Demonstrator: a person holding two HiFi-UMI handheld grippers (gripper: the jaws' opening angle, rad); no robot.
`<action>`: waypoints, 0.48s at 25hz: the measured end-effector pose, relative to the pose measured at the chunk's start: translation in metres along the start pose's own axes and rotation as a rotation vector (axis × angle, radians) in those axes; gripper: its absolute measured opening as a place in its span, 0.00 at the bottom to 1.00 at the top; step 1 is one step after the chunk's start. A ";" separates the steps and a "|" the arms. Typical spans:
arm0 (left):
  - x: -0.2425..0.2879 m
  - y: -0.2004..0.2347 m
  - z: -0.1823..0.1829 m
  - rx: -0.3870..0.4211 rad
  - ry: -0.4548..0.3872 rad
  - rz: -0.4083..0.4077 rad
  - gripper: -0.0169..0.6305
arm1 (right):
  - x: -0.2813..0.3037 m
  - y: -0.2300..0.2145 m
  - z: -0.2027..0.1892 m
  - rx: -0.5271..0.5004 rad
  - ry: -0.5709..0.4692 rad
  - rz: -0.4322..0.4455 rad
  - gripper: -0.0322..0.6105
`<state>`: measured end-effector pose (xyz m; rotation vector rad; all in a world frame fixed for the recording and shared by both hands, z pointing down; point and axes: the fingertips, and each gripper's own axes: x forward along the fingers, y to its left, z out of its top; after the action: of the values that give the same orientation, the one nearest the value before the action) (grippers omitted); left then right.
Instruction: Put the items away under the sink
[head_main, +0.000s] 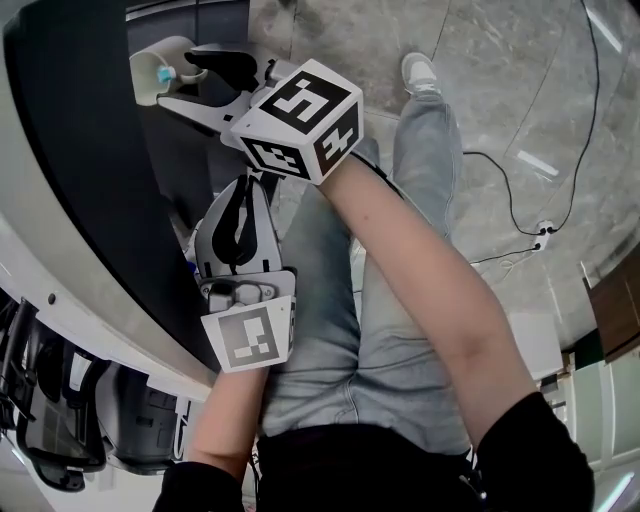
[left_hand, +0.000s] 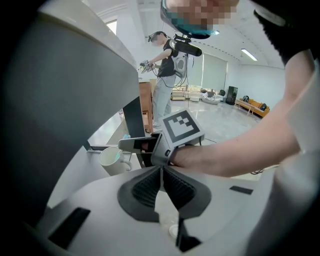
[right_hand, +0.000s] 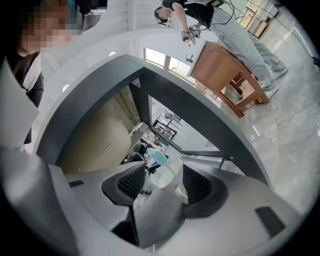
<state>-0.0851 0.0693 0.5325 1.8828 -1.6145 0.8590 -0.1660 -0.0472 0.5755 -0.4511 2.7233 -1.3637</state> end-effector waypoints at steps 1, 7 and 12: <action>-0.001 -0.001 0.000 -0.001 0.002 0.005 0.08 | -0.004 0.000 0.000 0.001 0.007 -0.001 0.41; -0.001 -0.008 0.010 -0.021 -0.015 0.032 0.08 | -0.032 0.003 0.002 -0.061 0.104 -0.001 0.41; -0.002 -0.017 0.030 -0.053 -0.056 0.053 0.08 | -0.065 0.014 0.012 -0.118 0.191 0.014 0.40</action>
<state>-0.0648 0.0511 0.5116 1.8502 -1.7112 0.7840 -0.1053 -0.0297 0.5522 -0.3225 2.9659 -1.3113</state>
